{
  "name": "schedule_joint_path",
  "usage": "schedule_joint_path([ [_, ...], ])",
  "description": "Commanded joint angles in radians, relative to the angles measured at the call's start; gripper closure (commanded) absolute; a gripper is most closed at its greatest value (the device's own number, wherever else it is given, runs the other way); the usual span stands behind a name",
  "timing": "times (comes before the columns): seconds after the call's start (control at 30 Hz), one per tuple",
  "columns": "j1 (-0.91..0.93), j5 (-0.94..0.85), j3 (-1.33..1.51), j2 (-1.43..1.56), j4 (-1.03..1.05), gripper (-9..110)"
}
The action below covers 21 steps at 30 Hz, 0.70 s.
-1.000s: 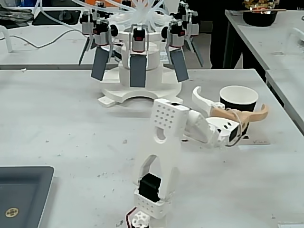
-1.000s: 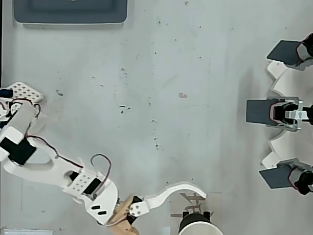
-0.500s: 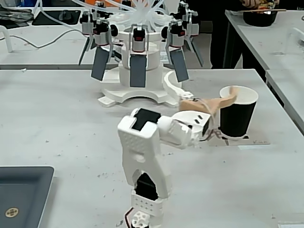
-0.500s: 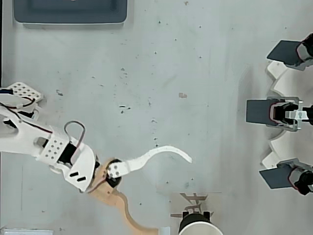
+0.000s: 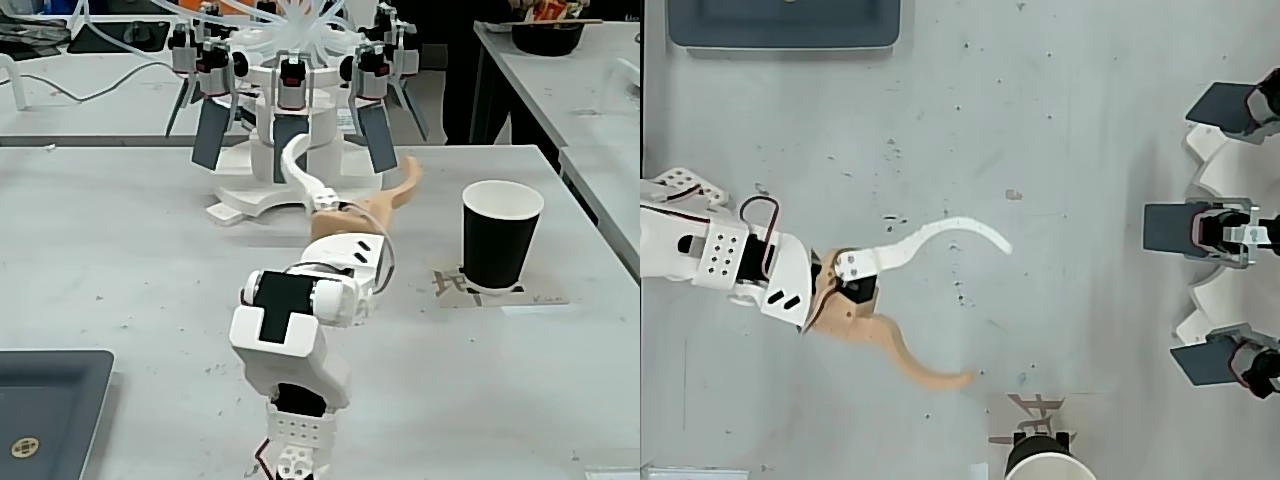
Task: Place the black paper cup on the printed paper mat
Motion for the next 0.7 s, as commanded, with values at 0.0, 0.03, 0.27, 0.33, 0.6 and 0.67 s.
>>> schedule_joint_path([
  [0.0, -0.044, -0.009, 0.002, 0.043, -0.018, 70],
  [0.03, -0.058, -0.012, 0.002, 0.043, -0.017, 71],
  [0.27, -0.17, -0.044, -0.012, 0.031, 0.055, 70],
  [0.33, -0.189, -0.055, -0.028, 0.009, 0.066, 70],
  [0.6, -0.21, -0.106, -0.206, -0.178, 0.081, 68],
  [0.67, -0.218, -0.112, -0.261, -0.229, 0.083, 68],
])
